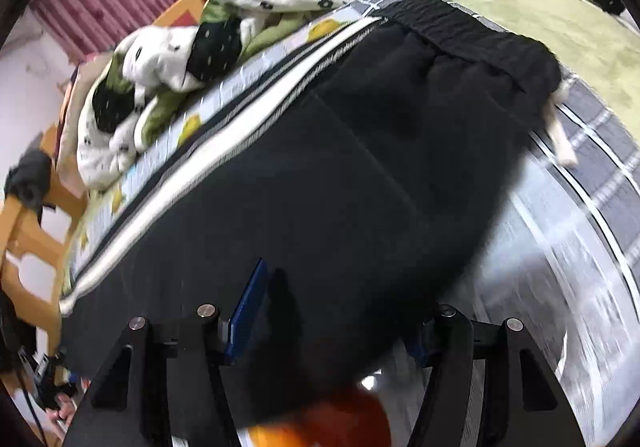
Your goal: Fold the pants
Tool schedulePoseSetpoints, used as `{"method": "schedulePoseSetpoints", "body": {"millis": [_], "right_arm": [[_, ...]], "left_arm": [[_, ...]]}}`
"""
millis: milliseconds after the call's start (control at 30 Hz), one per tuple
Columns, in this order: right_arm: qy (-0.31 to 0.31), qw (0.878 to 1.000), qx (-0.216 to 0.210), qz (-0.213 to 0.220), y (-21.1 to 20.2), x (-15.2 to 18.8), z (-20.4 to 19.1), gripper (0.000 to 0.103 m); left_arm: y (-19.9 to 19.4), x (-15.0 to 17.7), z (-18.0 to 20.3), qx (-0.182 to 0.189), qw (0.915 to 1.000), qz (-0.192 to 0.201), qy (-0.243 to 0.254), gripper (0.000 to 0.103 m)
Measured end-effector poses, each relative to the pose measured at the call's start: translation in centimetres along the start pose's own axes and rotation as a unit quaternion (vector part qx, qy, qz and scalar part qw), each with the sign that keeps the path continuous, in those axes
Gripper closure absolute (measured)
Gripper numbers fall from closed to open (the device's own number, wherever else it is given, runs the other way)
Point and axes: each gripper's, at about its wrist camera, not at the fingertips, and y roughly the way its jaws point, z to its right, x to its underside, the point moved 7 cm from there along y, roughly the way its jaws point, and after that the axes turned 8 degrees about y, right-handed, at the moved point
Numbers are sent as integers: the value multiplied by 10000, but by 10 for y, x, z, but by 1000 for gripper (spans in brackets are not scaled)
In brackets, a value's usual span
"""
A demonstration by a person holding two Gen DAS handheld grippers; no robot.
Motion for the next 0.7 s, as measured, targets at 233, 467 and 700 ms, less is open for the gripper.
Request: {"method": "schedulePoseSetpoints", "body": {"millis": [233, 467, 700], "right_arm": [[634, 9973, -210, 298, 0, -19, 10, 85], [413, 9975, -154, 549, -74, -12, 9, 88], [272, 9986, 265, 358, -145, 33, 88, 93]], "left_arm": [[-3, -7, -13, -403, 9991, -15, 98, 92], [-53, 28, 9, -465, 9951, -203, 848, 93], [-105, 107, 15, -309, 9882, -541, 1403, 92]]}}
